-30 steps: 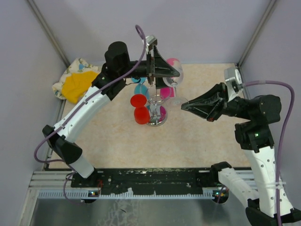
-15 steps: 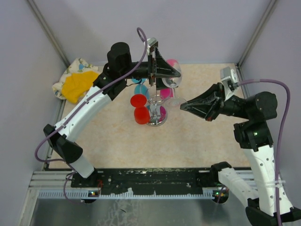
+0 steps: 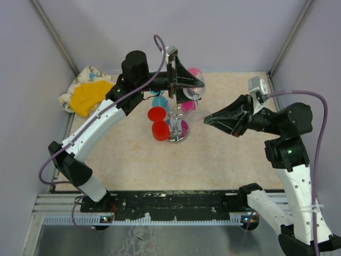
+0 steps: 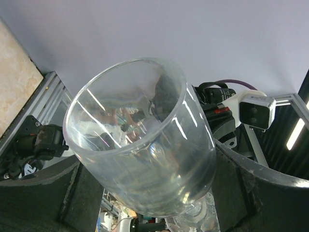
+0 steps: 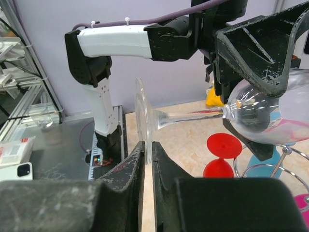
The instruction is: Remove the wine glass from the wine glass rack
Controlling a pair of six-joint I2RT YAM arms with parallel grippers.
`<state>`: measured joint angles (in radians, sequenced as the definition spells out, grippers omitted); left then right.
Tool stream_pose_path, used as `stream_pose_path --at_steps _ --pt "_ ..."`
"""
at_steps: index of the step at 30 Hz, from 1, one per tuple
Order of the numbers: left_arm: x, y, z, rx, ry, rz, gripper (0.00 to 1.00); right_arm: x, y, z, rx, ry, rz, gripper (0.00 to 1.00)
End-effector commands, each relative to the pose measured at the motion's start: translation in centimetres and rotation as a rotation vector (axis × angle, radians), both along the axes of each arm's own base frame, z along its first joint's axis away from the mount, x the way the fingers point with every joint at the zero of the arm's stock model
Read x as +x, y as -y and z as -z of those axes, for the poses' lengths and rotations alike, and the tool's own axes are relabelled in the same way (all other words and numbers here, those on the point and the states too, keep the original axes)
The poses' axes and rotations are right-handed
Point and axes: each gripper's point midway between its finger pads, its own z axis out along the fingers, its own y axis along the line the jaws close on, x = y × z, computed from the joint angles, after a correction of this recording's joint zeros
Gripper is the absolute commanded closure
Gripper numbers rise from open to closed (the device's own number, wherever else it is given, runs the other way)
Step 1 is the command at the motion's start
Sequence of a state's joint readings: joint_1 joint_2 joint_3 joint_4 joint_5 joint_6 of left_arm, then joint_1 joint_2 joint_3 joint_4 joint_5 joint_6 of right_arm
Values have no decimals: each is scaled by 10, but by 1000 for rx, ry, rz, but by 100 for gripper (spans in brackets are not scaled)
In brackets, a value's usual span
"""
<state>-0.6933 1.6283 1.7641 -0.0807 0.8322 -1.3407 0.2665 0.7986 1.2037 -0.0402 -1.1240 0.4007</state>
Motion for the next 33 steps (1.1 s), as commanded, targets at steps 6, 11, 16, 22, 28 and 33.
stream_pose_path --at_steps 6,11,16,22,28,33 --pt "-7 -7 -19 -44 60 -12 38 4 1 -7 6 67 35 75" --pt "-3 -8 -19 -39 73 -29 39 6 1 -5 1 60 45 54" --pt "17 -21 -14 -15 92 -92 37 9 7 -8 -8 72 119 11" --pt "57 -67 -16 23 158 -253 36 17 21 -16 -19 89 266 1" --pt "119 -151 -14 127 267 -545 37 26 28 -15 -26 89 343 1" --pt "170 -234 -14 323 416 -825 33 34 30 -5 -45 68 372 1"
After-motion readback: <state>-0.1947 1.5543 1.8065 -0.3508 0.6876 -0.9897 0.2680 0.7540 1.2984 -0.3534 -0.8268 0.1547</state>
